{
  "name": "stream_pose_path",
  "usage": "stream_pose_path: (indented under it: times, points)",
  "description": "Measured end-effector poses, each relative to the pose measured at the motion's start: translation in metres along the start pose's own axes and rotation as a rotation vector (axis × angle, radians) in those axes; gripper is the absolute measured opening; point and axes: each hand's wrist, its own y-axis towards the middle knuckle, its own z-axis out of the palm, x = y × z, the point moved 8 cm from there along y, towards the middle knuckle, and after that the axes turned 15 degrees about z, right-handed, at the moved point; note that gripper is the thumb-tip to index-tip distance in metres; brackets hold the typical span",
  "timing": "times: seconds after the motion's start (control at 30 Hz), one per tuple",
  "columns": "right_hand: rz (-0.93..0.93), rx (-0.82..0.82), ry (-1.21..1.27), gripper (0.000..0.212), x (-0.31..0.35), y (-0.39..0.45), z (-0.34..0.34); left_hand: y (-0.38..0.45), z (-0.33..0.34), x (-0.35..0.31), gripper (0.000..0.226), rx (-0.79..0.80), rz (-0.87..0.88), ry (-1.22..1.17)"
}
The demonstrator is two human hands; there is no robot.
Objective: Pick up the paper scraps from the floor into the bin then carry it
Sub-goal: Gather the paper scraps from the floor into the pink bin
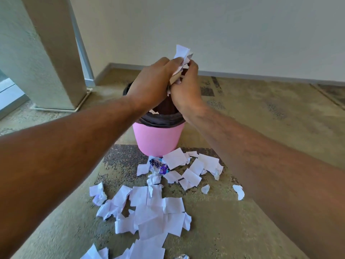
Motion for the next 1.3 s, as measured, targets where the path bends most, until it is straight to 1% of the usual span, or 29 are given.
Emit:
stream_pose_path:
  times: [0.2, 0.3, 0.4, 0.43, 0.57, 0.6, 0.7, 0.73, 0.77, 0.83, 0.9, 1.0, 1.07, 1.17, 1.3]
  points:
    - [0.082, 0.047, 0.053, 0.043, -0.028, 0.022, 0.016, -0.014, 0.042, 0.03, 0.055, 0.1, -0.041, -0.027]
    - [0.114, 0.062, 0.03, 0.045, -0.04, 0.031, 0.016, -0.019, 0.06, 0.039, 0.054, 0.139, -0.067, -0.056]
    - [0.134, 0.076, -0.018, 0.039, -0.049, 0.038, 0.016, -0.021, 0.068, 0.045, 0.056, 0.142, -0.081, -0.084]
    - [0.149, 0.083, -0.04, 0.039, -0.052, 0.042, 0.017, -0.02, 0.07, 0.047, 0.059, 0.153, -0.091, -0.086]
    - [0.154, 0.086, -0.138, 0.061, -0.059, 0.058, 0.032, -0.018, 0.083, 0.059, 0.066, 0.223, -0.148, -0.071]
    - [0.156, 0.087, -0.167, 0.061, -0.065, 0.063, 0.035, -0.019, 0.086, 0.062, 0.063, 0.241, -0.164, -0.076]
    - [0.162, 0.097, -0.259, 0.049, -0.071, 0.066, 0.037, -0.023, 0.091, 0.069, 0.04, 0.28, -0.225, -0.094]
    - [0.154, 0.106, -0.291, 0.047, -0.071, 0.065, 0.037, -0.024, 0.091, 0.07, 0.039, 0.277, -0.252, -0.102]
    - [0.139, 0.118, -0.316, 0.049, -0.072, 0.066, 0.037, -0.026, 0.092, 0.073, 0.043, 0.268, -0.28, -0.11]
    - [0.119, 0.131, -0.369, 0.059, -0.075, 0.067, 0.037, -0.028, 0.091, 0.076, 0.063, 0.26, -0.341, -0.107]
    - [0.107, 0.141, -0.39, 0.055, -0.077, 0.066, 0.037, -0.03, 0.09, 0.077, 0.072, 0.266, -0.391, -0.111]
    - [0.08, 0.119, -0.431, 0.057, -0.08, 0.062, 0.033, -0.031, 0.087, 0.072, 0.072, 0.282, -0.417, -0.129]
    - [0.028, 0.108, -0.474, 0.053, -0.081, 0.056, 0.032, -0.035, 0.085, 0.069, 0.07, 0.261, -0.424, -0.124]
    - [-0.068, 0.076, -0.55, 0.054, -0.084, 0.036, 0.026, -0.048, 0.085, 0.057, 0.063, 0.198, -0.396, -0.135]
    - [-0.254, -0.018, -0.609, 0.051, -0.087, 0.005, 0.017, -0.073, 0.081, 0.024, 0.066, 0.068, -0.3, -0.065]
